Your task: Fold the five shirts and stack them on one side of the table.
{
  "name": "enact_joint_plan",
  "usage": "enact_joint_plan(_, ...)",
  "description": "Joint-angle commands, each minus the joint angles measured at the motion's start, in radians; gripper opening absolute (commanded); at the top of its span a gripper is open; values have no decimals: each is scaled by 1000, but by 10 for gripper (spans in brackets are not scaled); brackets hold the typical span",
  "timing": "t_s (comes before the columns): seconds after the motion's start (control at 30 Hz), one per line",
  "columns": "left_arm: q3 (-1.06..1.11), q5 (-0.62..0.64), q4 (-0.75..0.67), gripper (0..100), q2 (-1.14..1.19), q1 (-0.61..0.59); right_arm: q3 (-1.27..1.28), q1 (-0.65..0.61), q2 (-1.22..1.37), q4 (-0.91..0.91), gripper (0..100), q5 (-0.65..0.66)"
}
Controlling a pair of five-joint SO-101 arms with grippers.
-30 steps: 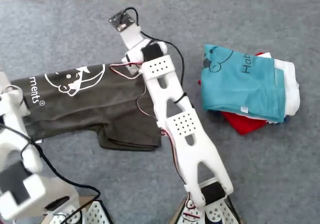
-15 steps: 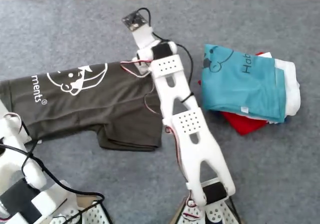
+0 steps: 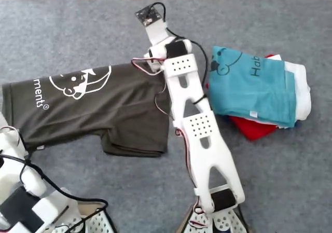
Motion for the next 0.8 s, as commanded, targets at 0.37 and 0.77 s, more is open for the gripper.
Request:
enact_joint_plan(0.37, -61, 92, 110, 29, -258, 140, -45, 23, -363, 342, 15, 46)
enact_joint_plan(0.77, 47, 175, -60, 29, -117, 157, -47, 15, -159, 252, 194, 40)
